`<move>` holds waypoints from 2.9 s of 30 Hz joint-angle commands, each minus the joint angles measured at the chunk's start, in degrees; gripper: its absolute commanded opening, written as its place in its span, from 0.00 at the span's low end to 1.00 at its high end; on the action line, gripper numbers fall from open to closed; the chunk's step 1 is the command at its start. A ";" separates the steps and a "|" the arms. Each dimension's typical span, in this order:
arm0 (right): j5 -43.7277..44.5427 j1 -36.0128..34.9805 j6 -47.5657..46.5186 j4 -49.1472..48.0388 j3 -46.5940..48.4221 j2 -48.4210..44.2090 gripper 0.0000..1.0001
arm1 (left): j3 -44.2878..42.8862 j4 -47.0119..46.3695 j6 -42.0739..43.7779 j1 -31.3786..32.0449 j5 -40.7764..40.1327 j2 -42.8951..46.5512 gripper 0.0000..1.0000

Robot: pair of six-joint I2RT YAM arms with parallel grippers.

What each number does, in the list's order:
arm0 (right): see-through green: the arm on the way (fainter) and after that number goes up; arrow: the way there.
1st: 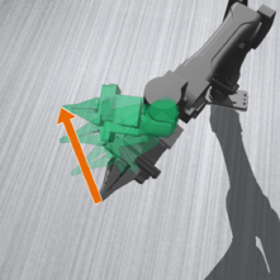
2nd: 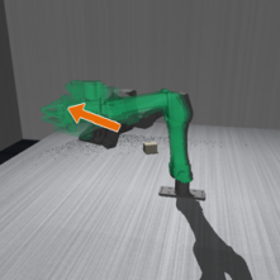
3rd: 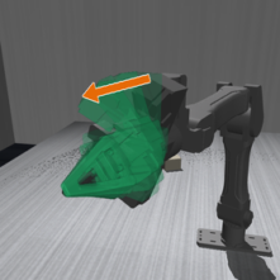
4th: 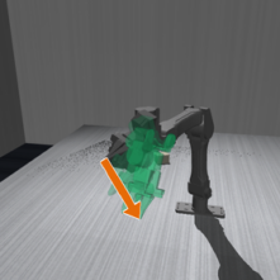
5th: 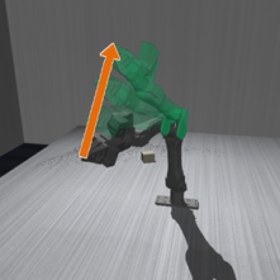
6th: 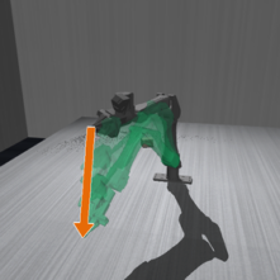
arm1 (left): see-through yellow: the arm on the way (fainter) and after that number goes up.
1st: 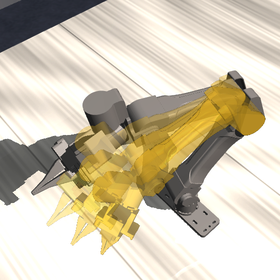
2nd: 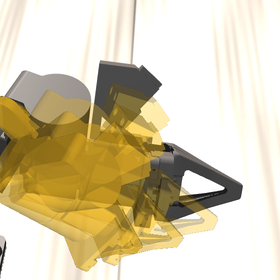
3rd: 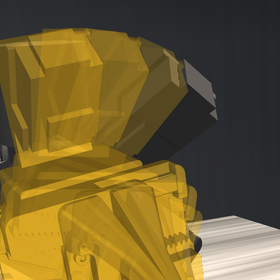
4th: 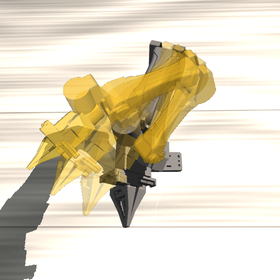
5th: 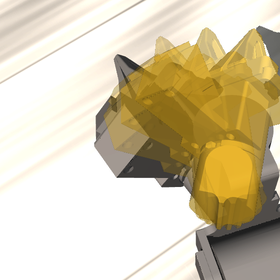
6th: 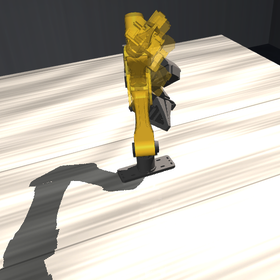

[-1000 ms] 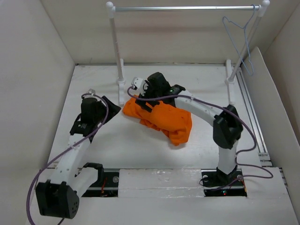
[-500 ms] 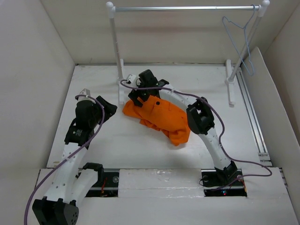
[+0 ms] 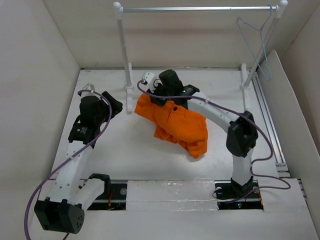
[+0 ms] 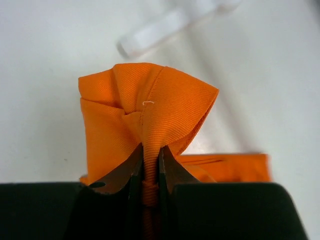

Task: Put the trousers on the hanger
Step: Flatten out the trousers at the center of the board.

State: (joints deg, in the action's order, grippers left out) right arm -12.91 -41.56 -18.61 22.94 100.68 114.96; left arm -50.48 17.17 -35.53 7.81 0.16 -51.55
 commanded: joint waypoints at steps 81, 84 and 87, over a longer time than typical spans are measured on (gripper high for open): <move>11.07 32.66 12.28 14.11 -45.21 -63.48 0.00 | -30.56 28.83 16.01 6.09 -14.18 -25.77 0.10; 7.81 40.32 13.95 -5.31 -51.45 -59.25 0.00 | -36.05 21.51 17.24 3.00 -14.22 -38.94 0.69; 7.27 44.29 14.48 -10.28 -49.02 -51.35 0.27 | -49.30 27.11 17.77 3.00 -14.58 -49.49 0.81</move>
State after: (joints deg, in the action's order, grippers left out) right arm -7.88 -0.05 -4.23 28.80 49.43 61.32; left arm -88.75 45.91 -20.53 11.81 -12.62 -98.70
